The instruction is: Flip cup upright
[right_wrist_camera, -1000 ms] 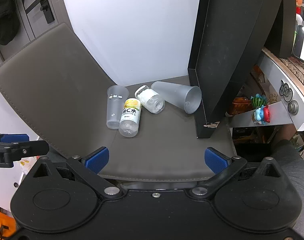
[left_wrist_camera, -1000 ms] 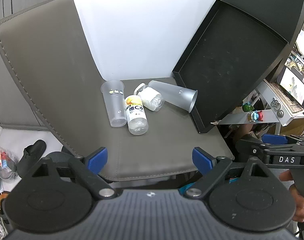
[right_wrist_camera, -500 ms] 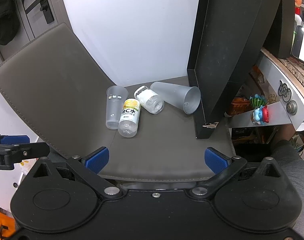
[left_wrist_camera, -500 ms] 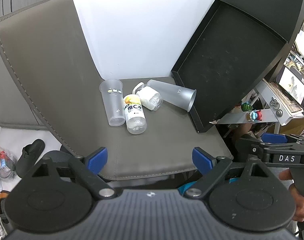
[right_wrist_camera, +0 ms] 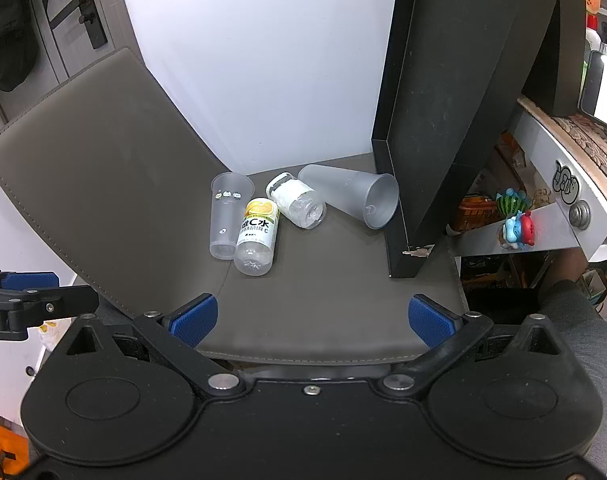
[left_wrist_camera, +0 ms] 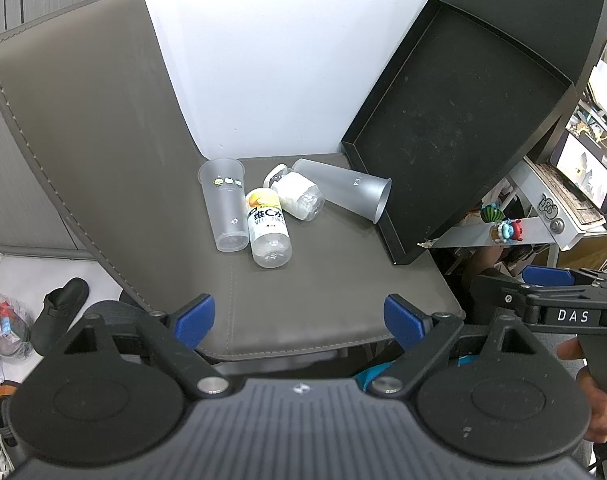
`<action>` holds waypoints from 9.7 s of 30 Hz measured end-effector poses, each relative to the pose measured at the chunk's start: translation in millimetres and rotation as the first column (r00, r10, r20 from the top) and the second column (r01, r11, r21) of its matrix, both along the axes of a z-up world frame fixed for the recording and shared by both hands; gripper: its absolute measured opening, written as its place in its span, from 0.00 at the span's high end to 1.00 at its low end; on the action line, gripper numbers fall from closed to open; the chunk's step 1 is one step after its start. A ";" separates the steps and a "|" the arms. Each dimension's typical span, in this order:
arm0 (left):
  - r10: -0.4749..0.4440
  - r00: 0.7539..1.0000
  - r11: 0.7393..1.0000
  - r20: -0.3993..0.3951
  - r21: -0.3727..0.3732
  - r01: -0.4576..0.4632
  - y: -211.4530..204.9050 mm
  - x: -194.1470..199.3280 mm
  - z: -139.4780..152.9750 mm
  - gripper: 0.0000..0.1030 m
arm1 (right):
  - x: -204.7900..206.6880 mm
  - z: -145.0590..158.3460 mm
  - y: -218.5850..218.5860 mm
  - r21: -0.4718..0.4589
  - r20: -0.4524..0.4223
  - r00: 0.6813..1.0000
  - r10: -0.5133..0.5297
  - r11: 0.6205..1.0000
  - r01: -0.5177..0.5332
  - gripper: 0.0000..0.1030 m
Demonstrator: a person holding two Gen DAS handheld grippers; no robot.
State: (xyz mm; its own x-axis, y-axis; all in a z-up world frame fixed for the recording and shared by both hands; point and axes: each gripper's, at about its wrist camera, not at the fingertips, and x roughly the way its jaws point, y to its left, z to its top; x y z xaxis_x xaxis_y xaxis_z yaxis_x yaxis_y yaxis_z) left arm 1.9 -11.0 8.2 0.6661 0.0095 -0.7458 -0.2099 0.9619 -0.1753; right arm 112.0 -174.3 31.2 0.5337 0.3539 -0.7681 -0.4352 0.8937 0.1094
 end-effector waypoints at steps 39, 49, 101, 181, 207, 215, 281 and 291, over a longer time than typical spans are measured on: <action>-0.003 1.000 1.000 -0.022 -0.023 0.003 3.1 27.9 -10.0 0.12 | 9.6 -9.6 -1.0 0.022 0.010 1.000 -0.020 1.000 0.020 0.00; -0.010 0.997 0.999 -0.072 -0.050 0.006 9.5 58.7 -25.0 0.12 | 28.9 -24.7 -1.9 0.032 -0.022 0.999 -0.047 0.998 0.048 0.00; 0.039 0.981 0.926 -0.191 -0.362 -0.107 35.7 272.6 -110.1 0.14 | 112.6 -111.2 -20.0 0.302 -0.064 0.932 -0.358 0.883 0.360 0.10; 0.001 0.937 0.763 -0.348 -0.606 -0.226 6.8 346.6 -178.2 0.27 | 115.7 -149.2 -48.5 0.342 -0.273 0.818 -0.506 0.744 0.574 0.42; -0.035 0.926 0.722 -0.376 -0.650 -0.237 5.0 262.8 -166.1 0.27 | 113.8 -158.1 -25.7 0.282 -0.226 0.875 -0.429 0.831 0.480 0.73; -0.038 0.925 0.724 -0.378 -0.649 -0.236 2.2 242.6 -162.3 0.27 | 113.6 -157.1 -27.5 0.289 -0.280 0.887 -0.366 0.849 0.442 0.95; -0.035 0.986 0.920 -0.163 -0.391 -0.032 21.4 166.4 -110.2 0.24 | 154.5 -85.2 27.8 0.003 -0.395 0.905 -0.160 0.985 0.175 0.75; -0.009 0.985 0.922 -0.173 -0.382 -0.059 26.8 170.4 -113.5 0.24 | 166.5 -81.7 38.5 0.024 -0.372 0.918 -0.140 0.987 0.160 0.66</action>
